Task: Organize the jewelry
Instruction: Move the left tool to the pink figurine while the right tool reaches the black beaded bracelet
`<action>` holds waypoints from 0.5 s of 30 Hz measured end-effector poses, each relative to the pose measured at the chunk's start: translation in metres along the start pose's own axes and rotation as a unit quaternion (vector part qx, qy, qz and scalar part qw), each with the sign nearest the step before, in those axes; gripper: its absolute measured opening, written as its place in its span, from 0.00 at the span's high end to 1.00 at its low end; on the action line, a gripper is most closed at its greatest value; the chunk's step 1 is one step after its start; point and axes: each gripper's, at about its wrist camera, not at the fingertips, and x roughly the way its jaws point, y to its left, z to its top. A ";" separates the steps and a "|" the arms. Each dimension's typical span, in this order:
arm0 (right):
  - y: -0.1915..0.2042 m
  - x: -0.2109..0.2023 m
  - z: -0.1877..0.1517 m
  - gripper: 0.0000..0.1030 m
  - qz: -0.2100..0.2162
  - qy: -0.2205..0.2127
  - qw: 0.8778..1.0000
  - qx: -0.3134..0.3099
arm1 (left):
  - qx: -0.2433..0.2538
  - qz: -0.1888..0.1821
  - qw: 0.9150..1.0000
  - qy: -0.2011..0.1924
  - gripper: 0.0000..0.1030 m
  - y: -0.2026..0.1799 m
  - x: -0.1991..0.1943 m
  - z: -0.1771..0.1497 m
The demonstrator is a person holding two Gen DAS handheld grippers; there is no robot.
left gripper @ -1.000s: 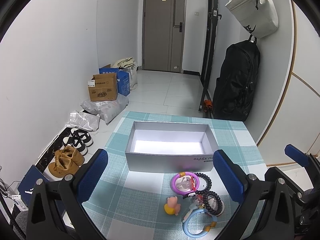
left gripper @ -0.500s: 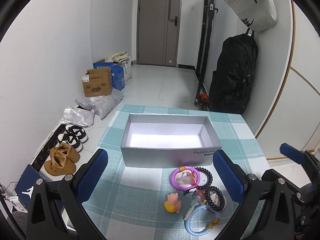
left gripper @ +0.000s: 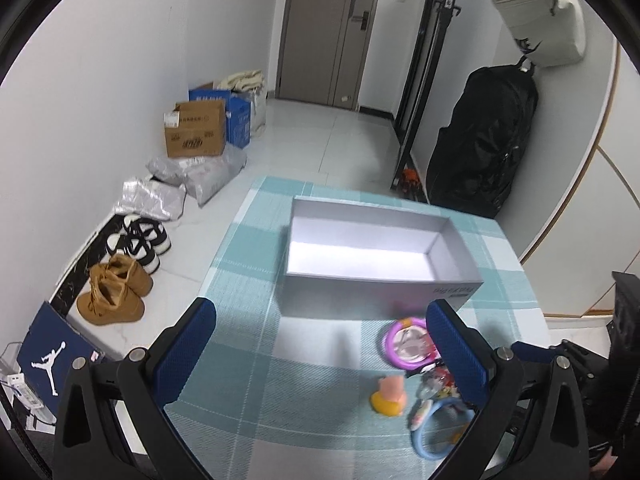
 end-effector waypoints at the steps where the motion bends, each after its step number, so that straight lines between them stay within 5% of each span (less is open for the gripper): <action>1: 0.000 0.003 -0.001 0.15 0.002 0.006 1.000 0.002 | -0.002 0.001 1.000 0.005 0.01 0.002 0.001 -0.001; 15: 0.000 0.030 0.000 0.50 0.009 0.044 0.999 -0.001 | 0.015 -0.018 0.993 0.116 0.01 0.003 0.027 -0.019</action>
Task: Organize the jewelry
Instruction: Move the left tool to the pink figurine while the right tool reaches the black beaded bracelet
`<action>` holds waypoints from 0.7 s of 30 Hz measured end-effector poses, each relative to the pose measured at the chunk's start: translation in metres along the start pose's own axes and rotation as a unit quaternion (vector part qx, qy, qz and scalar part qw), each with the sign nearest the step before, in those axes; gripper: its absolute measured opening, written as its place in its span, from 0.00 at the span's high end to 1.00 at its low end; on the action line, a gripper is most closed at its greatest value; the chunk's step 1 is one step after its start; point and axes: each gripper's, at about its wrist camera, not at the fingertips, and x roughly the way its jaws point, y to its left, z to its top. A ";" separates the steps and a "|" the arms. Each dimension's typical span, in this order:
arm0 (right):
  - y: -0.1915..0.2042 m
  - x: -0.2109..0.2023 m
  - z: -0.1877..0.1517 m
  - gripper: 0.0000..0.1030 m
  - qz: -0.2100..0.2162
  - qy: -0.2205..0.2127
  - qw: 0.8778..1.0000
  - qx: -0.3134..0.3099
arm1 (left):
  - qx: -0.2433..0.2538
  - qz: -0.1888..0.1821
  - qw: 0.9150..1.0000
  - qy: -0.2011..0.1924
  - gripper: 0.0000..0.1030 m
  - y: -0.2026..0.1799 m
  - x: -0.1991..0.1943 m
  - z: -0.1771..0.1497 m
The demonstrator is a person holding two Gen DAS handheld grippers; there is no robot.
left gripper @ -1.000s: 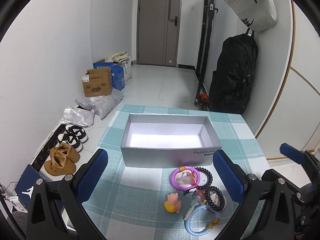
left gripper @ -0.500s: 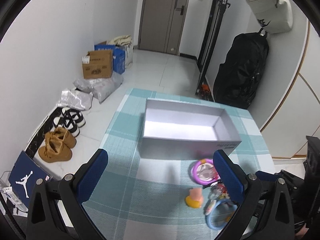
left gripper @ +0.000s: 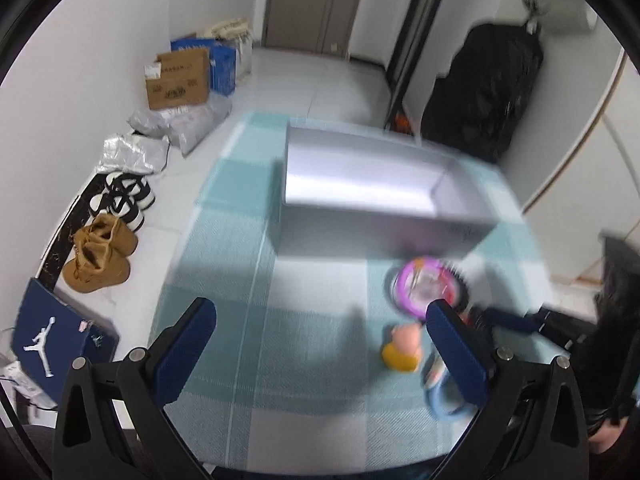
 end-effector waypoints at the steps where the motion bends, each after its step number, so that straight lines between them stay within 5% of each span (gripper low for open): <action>1: 0.000 0.000 0.000 0.52 0.004 0.000 1.000 0.002 | 0.003 0.003 1.000 0.011 0.01 0.000 0.003 -0.001; 12: -0.004 -0.011 0.003 0.54 0.012 -0.023 1.000 0.018 | 0.014 -0.036 0.997 0.060 0.01 -0.010 0.016 -0.007; 21: -0.008 -0.022 0.007 0.54 0.015 -0.050 0.998 0.035 | 0.052 -0.031 0.996 0.071 0.21 -0.022 0.027 -0.009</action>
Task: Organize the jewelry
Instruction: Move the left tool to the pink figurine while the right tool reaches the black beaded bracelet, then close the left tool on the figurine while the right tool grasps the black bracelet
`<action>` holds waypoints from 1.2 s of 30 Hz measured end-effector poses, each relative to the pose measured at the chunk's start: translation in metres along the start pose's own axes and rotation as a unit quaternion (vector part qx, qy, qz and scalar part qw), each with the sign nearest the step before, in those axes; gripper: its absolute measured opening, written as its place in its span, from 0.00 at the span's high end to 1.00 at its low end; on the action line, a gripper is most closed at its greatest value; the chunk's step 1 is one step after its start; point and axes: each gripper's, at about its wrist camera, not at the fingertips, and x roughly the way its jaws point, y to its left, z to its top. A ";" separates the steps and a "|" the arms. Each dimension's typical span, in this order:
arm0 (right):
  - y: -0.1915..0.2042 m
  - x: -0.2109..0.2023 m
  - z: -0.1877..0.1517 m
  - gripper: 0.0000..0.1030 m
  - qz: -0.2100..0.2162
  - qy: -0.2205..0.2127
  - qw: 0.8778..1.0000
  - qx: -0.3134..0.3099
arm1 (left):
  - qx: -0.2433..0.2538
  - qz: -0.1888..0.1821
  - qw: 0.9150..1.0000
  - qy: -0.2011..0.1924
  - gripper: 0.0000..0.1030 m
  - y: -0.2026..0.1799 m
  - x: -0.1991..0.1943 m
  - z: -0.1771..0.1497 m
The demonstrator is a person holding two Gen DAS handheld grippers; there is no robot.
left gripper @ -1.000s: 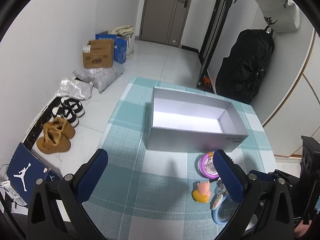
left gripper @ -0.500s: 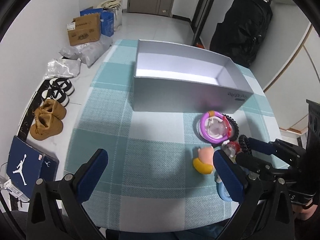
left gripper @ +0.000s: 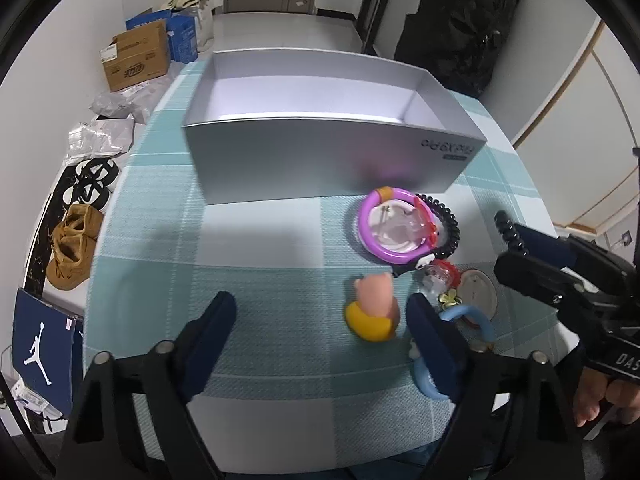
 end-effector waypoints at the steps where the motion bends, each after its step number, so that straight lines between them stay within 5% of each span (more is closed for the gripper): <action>1: -0.001 -0.003 -0.002 0.54 0.000 -0.002 1.000 0.000 | 0.002 0.000 1.000 0.001 0.22 -0.001 0.001 0.000; 9: -0.003 -0.013 0.000 0.54 -0.015 -0.015 1.000 -0.005 | 0.046 0.034 0.998 -0.005 0.39 -0.013 0.003 -0.003; 14: -0.002 -0.017 -0.002 0.54 -0.025 -0.021 0.999 -0.010 | 0.053 0.040 0.998 -0.011 0.78 -0.012 -0.001 -0.005; 25: -0.002 -0.020 0.002 0.54 -0.015 -0.027 0.999 -0.010 | 0.038 0.016 0.999 -0.017 0.78 -0.013 -0.004 0.002; 36: 0.004 -0.025 0.018 0.54 0.015 -0.053 0.998 -0.016 | -0.010 -0.018 0.995 -0.094 0.78 -0.004 -0.036 0.022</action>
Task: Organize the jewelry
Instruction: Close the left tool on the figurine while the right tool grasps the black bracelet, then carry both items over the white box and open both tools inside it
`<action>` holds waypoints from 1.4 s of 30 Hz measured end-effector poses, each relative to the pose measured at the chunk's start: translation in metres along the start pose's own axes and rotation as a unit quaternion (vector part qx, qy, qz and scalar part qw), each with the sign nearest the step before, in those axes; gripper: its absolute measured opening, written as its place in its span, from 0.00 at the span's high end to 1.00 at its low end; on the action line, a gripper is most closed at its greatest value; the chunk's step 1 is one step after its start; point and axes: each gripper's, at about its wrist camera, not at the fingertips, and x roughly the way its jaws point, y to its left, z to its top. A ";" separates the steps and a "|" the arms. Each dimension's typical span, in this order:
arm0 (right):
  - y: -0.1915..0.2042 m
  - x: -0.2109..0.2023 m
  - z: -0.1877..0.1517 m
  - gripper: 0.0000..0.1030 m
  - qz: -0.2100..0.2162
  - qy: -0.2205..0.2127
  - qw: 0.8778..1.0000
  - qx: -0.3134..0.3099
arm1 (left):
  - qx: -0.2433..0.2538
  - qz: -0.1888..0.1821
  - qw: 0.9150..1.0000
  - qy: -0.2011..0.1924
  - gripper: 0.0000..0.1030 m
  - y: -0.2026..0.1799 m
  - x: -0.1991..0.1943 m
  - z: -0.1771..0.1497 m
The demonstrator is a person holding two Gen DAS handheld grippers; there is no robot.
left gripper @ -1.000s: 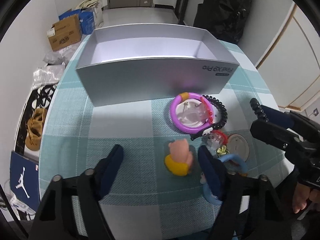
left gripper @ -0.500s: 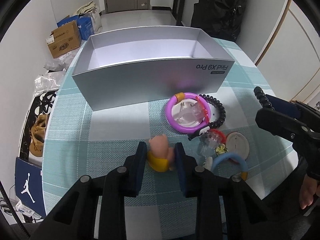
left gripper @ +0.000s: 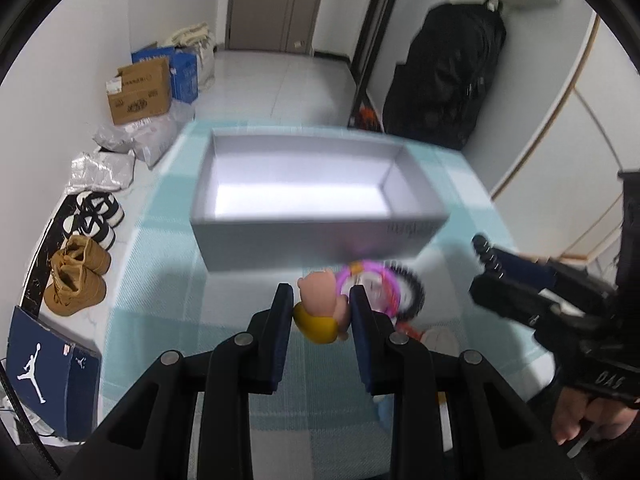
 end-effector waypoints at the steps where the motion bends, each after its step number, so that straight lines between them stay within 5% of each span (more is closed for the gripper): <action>1: 0.001 0.000 0.003 0.54 0.001 -0.001 1.000 -0.002 | -0.001 -0.003 1.000 -0.006 0.78 0.000 -0.002 0.003; 8: 0.001 0.006 0.033 0.54 0.017 -0.004 1.000 -0.009 | 0.010 -0.005 0.999 -0.035 0.78 0.001 -0.002 0.030; 21: -0.022 0.043 0.082 0.54 0.032 -0.019 0.999 0.011 | -0.026 -0.022 0.999 -0.002 0.78 0.018 0.032 0.067; 31: -0.038 0.074 0.085 0.53 0.071 0.007 0.996 0.044 | -0.030 -0.046 0.998 0.025 0.78 0.019 0.053 0.074; 42: -0.042 0.084 0.082 0.49 0.047 0.013 0.998 0.035 | -0.049 -0.051 0.997 0.034 0.77 0.024 0.064 0.081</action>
